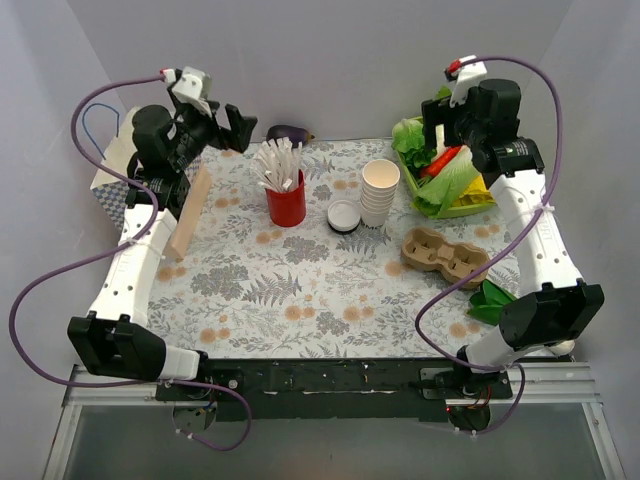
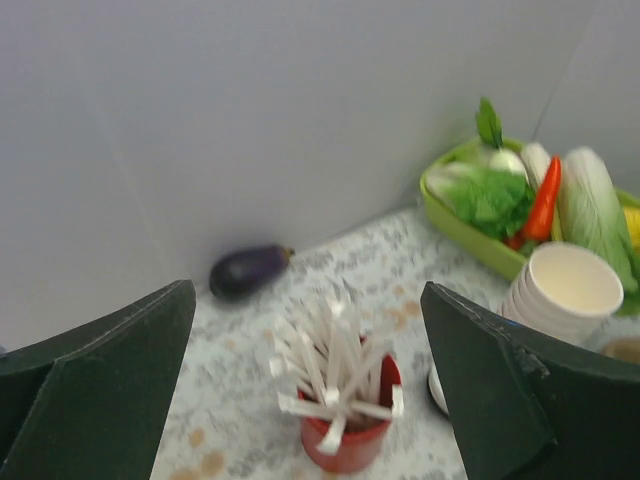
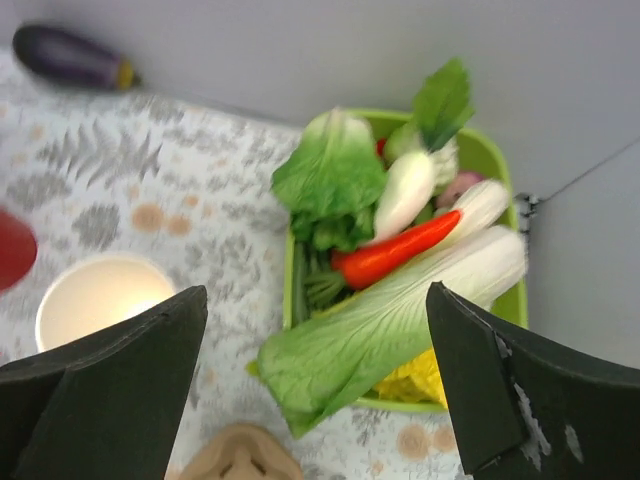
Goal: Pack the takeout coffee
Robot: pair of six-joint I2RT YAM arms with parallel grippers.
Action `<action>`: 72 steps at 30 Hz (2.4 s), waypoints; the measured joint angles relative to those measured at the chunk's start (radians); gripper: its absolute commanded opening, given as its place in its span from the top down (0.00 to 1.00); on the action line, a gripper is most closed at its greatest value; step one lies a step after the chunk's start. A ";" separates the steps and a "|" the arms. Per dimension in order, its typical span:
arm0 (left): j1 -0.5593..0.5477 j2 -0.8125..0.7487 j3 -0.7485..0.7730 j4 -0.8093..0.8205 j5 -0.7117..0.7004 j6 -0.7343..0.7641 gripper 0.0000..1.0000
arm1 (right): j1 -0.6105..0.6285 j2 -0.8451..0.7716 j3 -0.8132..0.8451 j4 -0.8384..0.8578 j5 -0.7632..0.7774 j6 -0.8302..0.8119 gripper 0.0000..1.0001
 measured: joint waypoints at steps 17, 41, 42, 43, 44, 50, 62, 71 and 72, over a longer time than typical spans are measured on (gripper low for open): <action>-0.028 -0.082 -0.232 -0.250 0.190 -0.030 0.02 | 0.062 0.062 0.046 -0.367 -0.638 -0.504 0.38; -0.028 -0.135 -0.269 -0.247 0.190 -0.026 0.02 | 0.117 0.281 0.150 -0.518 -0.708 -0.682 0.48; -0.028 -0.135 -0.269 -0.247 0.190 -0.025 0.02 | 0.117 0.288 0.150 -0.516 -0.708 -0.682 0.49; -0.028 -0.135 -0.269 -0.246 0.190 -0.024 0.02 | 0.117 0.296 0.150 -0.516 -0.707 -0.682 0.50; -0.028 -0.135 -0.269 -0.246 0.190 -0.024 0.02 | 0.117 0.303 0.150 -0.515 -0.707 -0.683 0.50; -0.028 -0.135 -0.273 -0.246 0.190 -0.020 0.02 | 0.118 0.315 0.150 -0.514 -0.685 -0.687 0.58; -0.028 -0.135 -0.286 -0.246 0.190 -0.018 0.02 | 0.119 0.321 0.150 -0.518 -0.659 -0.701 0.64; -0.028 -0.135 -0.286 -0.246 0.190 -0.016 0.02 | 0.126 0.337 0.150 -0.541 -0.655 -0.722 0.78; -0.028 -0.135 -0.286 -0.246 0.190 -0.016 0.02 | 0.126 0.340 0.150 -0.541 -0.655 -0.723 0.80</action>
